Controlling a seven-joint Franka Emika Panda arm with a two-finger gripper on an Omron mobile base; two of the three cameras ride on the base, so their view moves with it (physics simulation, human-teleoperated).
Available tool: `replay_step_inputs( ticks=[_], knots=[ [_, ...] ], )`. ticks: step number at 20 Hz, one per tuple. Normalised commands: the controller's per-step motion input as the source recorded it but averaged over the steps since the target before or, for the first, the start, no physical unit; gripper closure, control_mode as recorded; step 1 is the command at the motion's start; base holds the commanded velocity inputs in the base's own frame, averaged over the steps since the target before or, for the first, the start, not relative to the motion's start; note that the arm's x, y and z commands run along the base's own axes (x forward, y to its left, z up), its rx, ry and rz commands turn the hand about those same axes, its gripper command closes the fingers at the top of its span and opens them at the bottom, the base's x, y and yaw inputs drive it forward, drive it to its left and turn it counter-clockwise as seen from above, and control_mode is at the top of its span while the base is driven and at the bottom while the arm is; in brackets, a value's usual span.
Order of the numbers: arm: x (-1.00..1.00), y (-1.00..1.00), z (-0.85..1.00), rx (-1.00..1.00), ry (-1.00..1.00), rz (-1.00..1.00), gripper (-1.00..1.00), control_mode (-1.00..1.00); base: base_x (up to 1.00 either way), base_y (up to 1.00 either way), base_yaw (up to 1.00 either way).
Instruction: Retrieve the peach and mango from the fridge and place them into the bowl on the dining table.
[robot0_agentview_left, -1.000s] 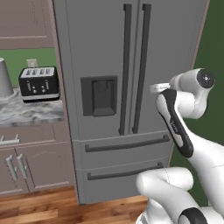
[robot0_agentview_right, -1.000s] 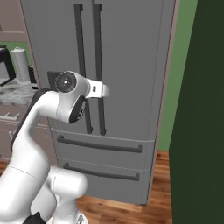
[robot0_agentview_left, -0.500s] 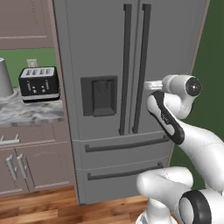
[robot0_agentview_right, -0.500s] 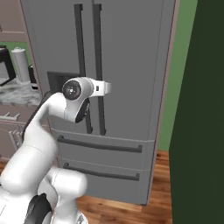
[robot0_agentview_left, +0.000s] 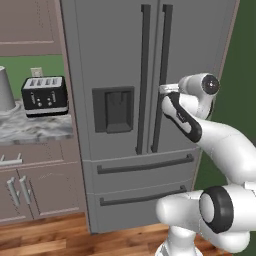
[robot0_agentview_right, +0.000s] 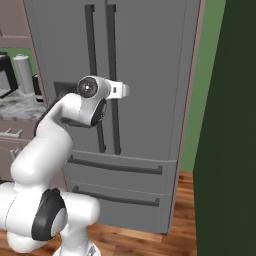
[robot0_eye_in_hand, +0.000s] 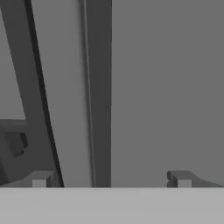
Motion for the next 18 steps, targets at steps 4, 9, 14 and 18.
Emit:
replay_step_inputs(
  ticks=[4, 9, 14, 18],
  knots=[
    [0.57, 0.0, 0.16, 0.0, 0.09, 0.0, -1.0, -1.0, 0.0, 0.0, 0.0],
    [0.65, 0.0, 0.0, 0.0, 0.0, 0.0, -1.0, -1.0, 0.0, 0.0, 0.0],
    [0.57, 0.0, 0.0, 0.0, 0.0, 0.0, -1.0, -1.0, 0.0, 0.0, 0.0],
    [0.58, -0.02, 0.0, 0.0, 0.0, 0.0, -1.0, -1.0, 0.0, 0.0, 0.0]
  ],
)
